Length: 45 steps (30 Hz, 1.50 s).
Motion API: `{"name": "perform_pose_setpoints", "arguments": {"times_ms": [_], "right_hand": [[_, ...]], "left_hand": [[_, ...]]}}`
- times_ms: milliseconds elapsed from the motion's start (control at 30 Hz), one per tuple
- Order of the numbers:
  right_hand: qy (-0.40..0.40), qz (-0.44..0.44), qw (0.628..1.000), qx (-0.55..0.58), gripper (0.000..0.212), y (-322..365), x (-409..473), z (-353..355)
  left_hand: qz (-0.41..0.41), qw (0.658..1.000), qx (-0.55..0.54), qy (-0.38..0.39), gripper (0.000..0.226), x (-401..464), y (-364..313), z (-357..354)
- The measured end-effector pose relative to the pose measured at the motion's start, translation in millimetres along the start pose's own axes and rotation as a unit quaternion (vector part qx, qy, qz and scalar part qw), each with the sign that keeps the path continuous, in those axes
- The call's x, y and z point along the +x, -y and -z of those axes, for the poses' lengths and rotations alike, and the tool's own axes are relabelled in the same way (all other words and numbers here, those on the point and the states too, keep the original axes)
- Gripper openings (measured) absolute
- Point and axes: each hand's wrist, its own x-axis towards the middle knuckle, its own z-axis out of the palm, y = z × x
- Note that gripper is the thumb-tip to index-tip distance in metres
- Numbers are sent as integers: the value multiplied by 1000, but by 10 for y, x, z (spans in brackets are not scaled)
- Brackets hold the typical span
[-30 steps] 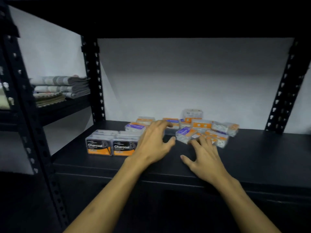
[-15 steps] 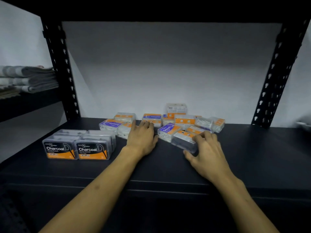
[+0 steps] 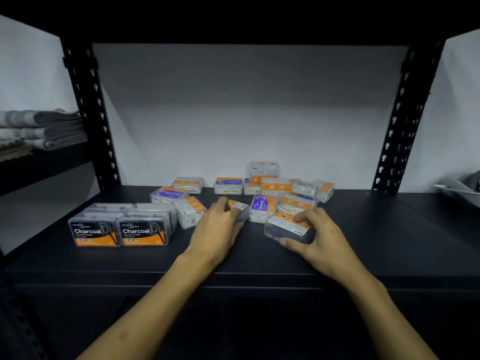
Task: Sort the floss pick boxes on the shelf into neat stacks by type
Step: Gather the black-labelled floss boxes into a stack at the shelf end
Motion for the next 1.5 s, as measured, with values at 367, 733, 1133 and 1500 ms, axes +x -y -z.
{"name": "perform_pose_setpoints", "arguments": {"times_ms": [367,733,1133,1500], "right_hand": [[-22,39,998,44,22,30,-185,47],[-22,6,995,92,27,126,-109,62],[88,-31,992,-84,44,315,43,225],[5,-17,993,114,37,441,31,204]], "left_hand": [[-19,971,-231,-62,34,-314,37,165],[147,928,-338,-56,27,-188,132,212],[-51,992,-70,87,63,-109,-11,322],[22,971,-236,-23,72,-268,18,612]]}}
